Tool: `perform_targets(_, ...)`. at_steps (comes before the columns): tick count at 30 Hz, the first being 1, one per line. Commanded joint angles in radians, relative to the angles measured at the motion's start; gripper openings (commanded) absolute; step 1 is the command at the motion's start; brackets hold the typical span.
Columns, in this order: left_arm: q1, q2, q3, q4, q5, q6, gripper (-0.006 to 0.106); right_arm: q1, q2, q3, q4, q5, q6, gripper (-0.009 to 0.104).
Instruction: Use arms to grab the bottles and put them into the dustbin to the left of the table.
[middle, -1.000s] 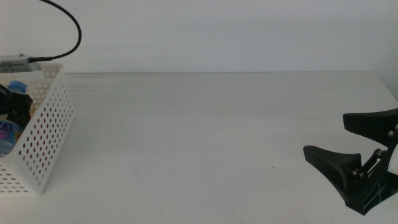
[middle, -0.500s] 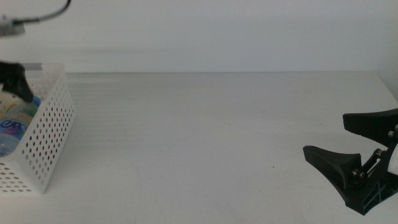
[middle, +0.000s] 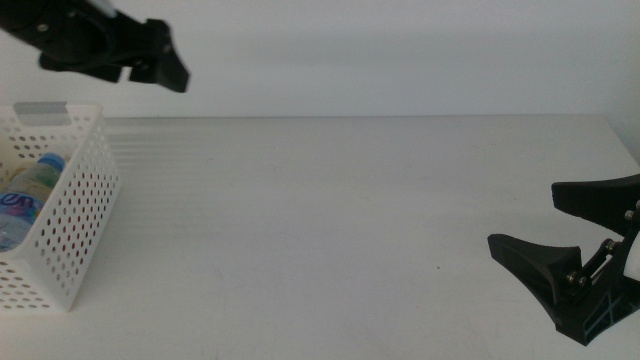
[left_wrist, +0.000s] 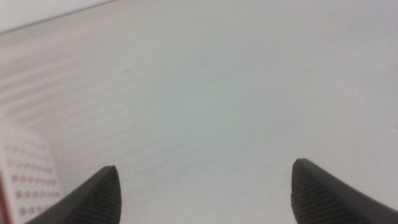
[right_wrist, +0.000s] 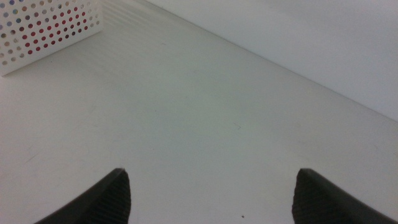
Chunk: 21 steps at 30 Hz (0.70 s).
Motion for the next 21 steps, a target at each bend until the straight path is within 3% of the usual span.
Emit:
perform_targets(1,-0.047,-0.069,-0.029,-0.025,-0.050,-0.019,0.090,-0.001,-0.008,-0.025,-0.006,-0.065,-0.016,0.068)
perform_targets(11,-0.165,-0.210,-0.025,-0.023,-0.046,0.029,0.090,-0.001,-0.007,-0.025,-0.006,-0.065,-0.016,0.068)
perform_targets(21,-0.219,-0.476,0.339,-0.002,-0.525,0.012,0.090,-0.001,-0.007,-0.025,-0.006,-0.065,-0.016,0.068)
